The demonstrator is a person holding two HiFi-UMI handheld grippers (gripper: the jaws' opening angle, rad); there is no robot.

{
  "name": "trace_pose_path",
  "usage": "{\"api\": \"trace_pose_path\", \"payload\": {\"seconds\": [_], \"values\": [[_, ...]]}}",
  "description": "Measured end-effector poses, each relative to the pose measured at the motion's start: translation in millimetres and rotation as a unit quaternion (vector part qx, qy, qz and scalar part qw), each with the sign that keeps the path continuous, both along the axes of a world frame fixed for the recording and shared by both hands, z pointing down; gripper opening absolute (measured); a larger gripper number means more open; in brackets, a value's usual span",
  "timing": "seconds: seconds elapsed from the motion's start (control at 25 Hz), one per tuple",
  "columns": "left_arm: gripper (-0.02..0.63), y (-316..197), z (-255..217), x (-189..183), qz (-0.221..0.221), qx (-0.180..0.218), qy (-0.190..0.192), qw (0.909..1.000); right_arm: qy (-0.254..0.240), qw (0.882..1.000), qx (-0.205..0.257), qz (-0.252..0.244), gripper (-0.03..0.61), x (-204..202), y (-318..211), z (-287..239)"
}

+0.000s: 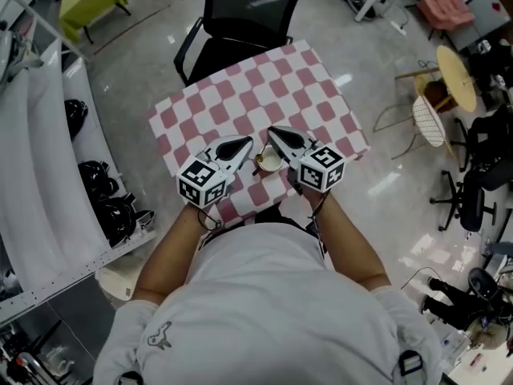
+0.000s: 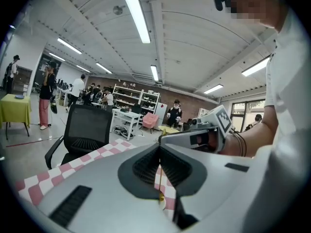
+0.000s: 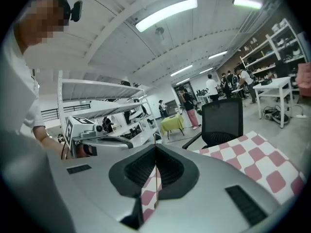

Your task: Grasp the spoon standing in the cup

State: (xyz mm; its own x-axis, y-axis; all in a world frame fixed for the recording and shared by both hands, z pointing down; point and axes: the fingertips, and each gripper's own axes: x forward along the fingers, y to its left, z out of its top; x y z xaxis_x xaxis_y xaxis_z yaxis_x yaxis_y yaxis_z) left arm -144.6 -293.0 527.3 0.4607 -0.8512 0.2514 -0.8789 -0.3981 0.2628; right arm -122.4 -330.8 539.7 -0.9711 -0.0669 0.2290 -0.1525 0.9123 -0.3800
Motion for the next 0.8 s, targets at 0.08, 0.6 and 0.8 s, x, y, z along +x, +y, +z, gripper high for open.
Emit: {"api": "trace_pose_path", "payload": {"seconds": [0.08, 0.6, 0.8], "values": [[0.011, 4.8, -13.9, -1.5, 0.005, 0.015, -0.006, 0.9999, -0.007, 1.000, 0.014, 0.007, 0.032, -1.7, 5.4, -14.8], [0.011, 41.6, -69.6, -8.0, 0.008, 0.084, -0.017, 0.9963, -0.040, 0.995, 0.082, 0.044, 0.032, -5.9, 51.3, -82.2], [0.011, 58.3, -69.6, -1.1, 0.015, 0.090, -0.017, 0.9956, -0.033, 0.994, 0.089, 0.061, 0.032, 7.0, 65.5, -77.0]]}}
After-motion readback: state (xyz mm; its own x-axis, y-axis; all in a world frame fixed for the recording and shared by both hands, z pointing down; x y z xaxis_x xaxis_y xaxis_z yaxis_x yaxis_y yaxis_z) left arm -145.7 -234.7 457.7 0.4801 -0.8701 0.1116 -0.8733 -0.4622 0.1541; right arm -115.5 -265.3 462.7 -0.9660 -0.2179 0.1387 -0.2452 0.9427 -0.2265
